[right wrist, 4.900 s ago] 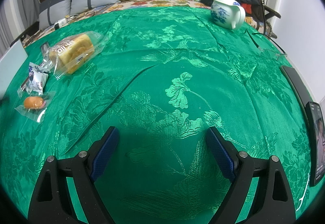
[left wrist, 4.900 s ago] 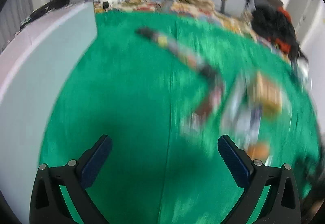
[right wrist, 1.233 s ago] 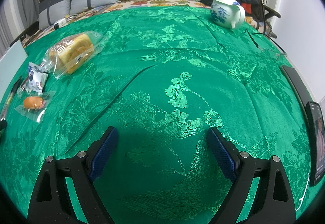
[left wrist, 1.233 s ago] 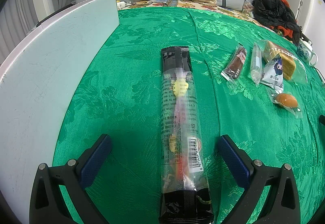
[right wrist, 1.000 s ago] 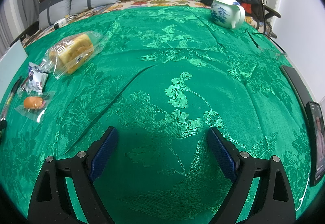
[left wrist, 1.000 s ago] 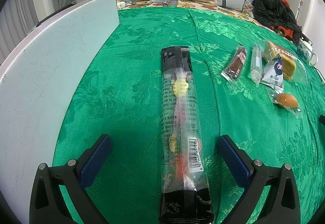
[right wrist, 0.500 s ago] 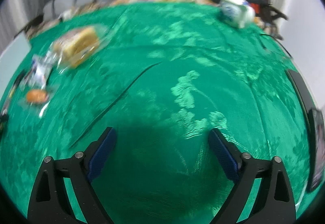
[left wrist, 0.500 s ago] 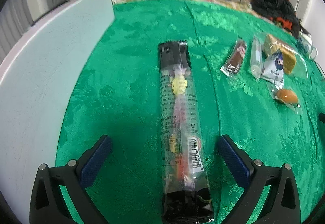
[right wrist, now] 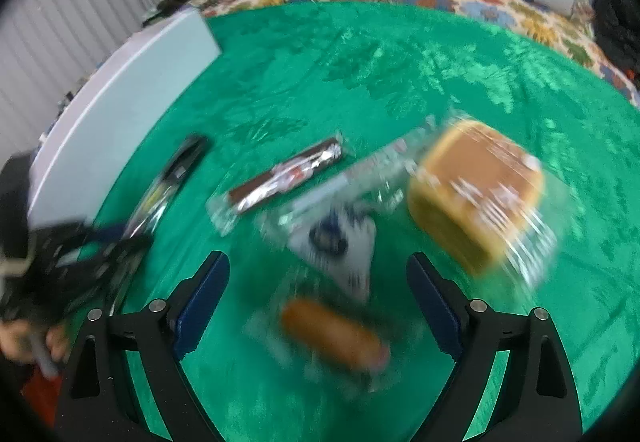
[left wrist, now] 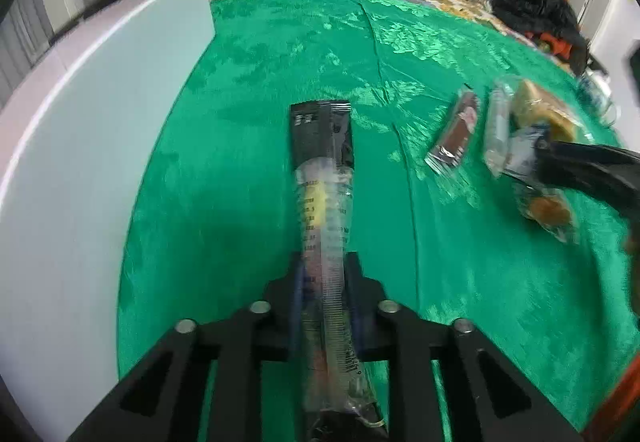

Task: Organize snacks

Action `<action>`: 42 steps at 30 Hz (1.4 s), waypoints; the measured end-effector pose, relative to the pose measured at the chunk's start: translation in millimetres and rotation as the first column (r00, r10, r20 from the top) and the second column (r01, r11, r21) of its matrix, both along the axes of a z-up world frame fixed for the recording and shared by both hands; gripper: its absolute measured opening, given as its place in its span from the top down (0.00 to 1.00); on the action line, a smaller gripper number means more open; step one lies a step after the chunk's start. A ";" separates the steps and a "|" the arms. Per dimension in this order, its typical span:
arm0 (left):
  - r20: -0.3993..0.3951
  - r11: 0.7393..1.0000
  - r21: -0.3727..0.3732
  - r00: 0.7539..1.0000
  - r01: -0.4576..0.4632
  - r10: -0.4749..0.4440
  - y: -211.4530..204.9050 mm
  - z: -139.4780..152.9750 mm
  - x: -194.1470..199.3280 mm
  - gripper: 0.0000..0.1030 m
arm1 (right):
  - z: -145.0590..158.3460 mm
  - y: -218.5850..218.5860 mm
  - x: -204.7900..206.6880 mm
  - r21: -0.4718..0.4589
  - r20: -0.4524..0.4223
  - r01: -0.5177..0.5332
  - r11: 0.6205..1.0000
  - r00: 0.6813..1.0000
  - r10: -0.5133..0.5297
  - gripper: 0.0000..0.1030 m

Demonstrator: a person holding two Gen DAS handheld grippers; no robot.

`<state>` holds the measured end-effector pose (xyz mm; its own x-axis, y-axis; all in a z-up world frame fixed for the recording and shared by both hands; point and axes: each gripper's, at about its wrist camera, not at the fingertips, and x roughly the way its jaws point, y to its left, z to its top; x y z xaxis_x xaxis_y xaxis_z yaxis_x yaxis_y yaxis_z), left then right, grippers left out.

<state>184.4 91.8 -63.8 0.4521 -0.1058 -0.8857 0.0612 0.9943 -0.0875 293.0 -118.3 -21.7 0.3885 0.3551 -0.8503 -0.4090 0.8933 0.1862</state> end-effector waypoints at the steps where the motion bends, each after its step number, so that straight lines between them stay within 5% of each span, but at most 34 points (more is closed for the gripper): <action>1: -0.001 1.000 -0.007 1.000 -0.003 0.003 1.8 0.9 -4.5 0.84 | -3.3 1.7 5.0 0.002 -0.021 0.002 1.000 1.000 -0.002 0.56; 4: 0.004 0.998 -0.058 1.000 -0.028 0.028 13.3 4.8 -25.5 0.85 | -1.4 -2.2 10.6 0.006 -0.043 0.028 1.000 0.999 -0.027 0.66; 12: 0.068 0.974 -0.219 0.995 -0.054 0.071 15.1 35.4 -71.6 0.85 | 43.0 -35.8 -34.6 0.101 0.014 0.055 0.993 0.998 -0.057 0.66; 18: 0.153 0.950 -0.309 0.982 -0.055 0.106 34.0 86.9 -97.1 0.85 | 79.8 -24.4 -51.1 0.220 0.013 0.043 0.975 0.999 -0.047 0.66; 23: 0.219 0.945 -0.302 0.956 -0.123 0.194 96.7 127.9 -109.7 0.85 | 130.9 52.3 -64.6 0.365 0.050 -0.108 0.925 0.994 0.096 0.66; 30: 0.227 0.933 -0.122 0.906 -0.339 0.358 211.8 134.0 -120.1 0.83 | 167.8 196.3 -92.9 0.454 0.090 -0.330 0.828 0.941 0.326 0.65; 32: 0.208 0.919 -0.060 0.896 -0.389 0.393 234.9 120.4 -119.5 0.75 | 158.0 237.1 -100.4 0.433 0.080 -0.368 0.823 0.925 0.371 0.61; 34: 0.172 0.907 -0.006 0.893 -0.422 0.416 251.7 105.9 -117.9 0.42 | 139.4 263.3 -101.3 0.412 0.027 -0.356 0.839 0.925 0.380 0.39; 36: 0.172 0.885 0.058 0.878 -0.461 0.446 260.7 95.8 -125.4 0.36 | 123.2 266.9 -103.6 0.392 0.004 -0.325 0.861 0.936 0.351 0.37; 39: 0.191 0.884 0.025 0.870 -0.468 0.455 260.1 91.6 -143.4 0.23 | 99.9 241.5 -108.0 0.330 0.029 -0.293 0.898 0.953 0.300 0.37; 42: 0.214 0.898 -0.002 0.877 -0.441 0.431 241.9 94.4 -152.7 0.22 | 68.8 188.0 -118.8 0.145 0.109 -0.268 0.953 0.961 0.253 0.37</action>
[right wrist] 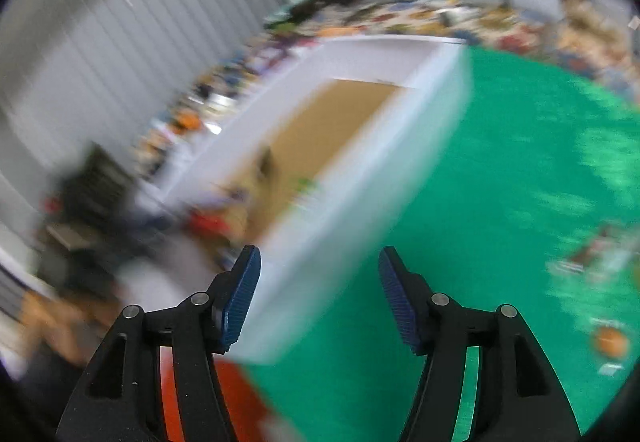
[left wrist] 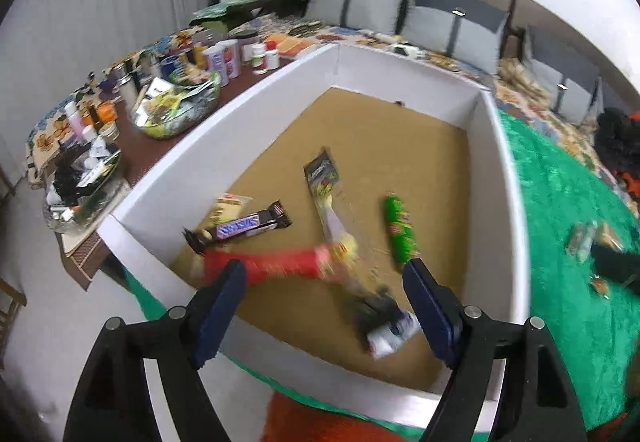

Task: Organize snacks

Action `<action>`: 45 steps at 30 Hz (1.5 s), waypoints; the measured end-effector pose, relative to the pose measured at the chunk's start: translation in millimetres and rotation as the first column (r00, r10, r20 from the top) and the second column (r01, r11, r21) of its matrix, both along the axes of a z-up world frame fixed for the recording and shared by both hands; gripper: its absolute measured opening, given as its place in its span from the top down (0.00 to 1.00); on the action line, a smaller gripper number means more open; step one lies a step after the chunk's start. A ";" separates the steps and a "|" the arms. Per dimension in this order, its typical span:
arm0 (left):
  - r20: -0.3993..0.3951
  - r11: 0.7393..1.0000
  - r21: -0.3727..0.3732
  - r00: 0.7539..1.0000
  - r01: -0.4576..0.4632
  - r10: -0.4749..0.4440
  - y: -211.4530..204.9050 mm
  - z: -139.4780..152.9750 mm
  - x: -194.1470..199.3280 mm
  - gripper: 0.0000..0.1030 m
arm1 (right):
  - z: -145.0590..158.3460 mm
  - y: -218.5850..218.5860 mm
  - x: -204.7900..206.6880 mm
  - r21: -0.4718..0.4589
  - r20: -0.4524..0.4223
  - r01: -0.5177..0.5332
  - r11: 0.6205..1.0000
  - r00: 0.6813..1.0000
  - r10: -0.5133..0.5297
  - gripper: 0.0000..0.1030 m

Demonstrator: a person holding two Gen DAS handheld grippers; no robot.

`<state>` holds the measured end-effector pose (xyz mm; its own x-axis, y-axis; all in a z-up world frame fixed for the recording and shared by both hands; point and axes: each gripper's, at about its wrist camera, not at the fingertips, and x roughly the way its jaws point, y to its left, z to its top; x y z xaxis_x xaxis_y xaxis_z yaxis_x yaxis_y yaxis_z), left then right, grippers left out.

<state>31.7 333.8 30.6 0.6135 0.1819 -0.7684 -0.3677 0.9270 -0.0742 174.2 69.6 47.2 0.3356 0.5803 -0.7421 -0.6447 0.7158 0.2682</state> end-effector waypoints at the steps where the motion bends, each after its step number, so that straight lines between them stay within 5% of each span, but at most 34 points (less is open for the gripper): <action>1: 0.013 1.000 -0.008 1.000 0.019 -0.019 -10.2 2.7 -0.1 0.22 | -15.6 -28.1 -4.8 -0.079 0.052 0.032 0.996 0.998 -0.028 0.37; 6: 0.095 0.984 -0.075 0.983 0.162 -0.155 -77.8 22.2 4.4 0.20 | -56.6 -165.9 -22.4 -0.245 0.203 0.248 0.937 0.958 -0.200 0.36; 9: 0.117 0.952 -0.115 0.955 0.284 -0.271 -131.5 20.1 16.9 0.12 | -70.0 -255.3 -27.6 -0.303 0.273 0.429 0.851 0.895 -0.354 0.30; 12: 0.063 0.910 -0.119 0.917 0.398 -0.393 -195.5 -3.9 40.1 0.10 | -78.5 -315.4 -21.2 -0.318 0.283 0.560 0.765 0.826 -0.487 0.30; 17: -0.073 0.877 -0.061 0.874 0.476 -0.480 -266.2 -61.2 77.8 0.11 | -85.3 -363.2 -11.6 -0.297 0.248 0.650 0.699 0.760 -0.601 0.30; 25: -0.142 0.902 -0.008 0.893 0.431 -0.427 -282.9 -102.3 129.7 0.10 | -88.9 -372.5 -7.6 -0.223 0.192 0.689 0.689 0.724 -0.662 0.20; 30: -0.092 0.906 0.030 0.904 0.422 -0.418 -281.5 -107.7 138.1 0.00 | -91.0 -376.9 -7.3 -0.225 0.191 0.700 0.678 0.714 -0.674 0.17; 45: -0.086 0.906 0.029 0.904 0.423 -0.420 -278.9 -109.8 141.2 0.00 | -91.3 -376.8 -7.0 -0.226 0.191 0.700 0.678 0.714 -0.674 0.17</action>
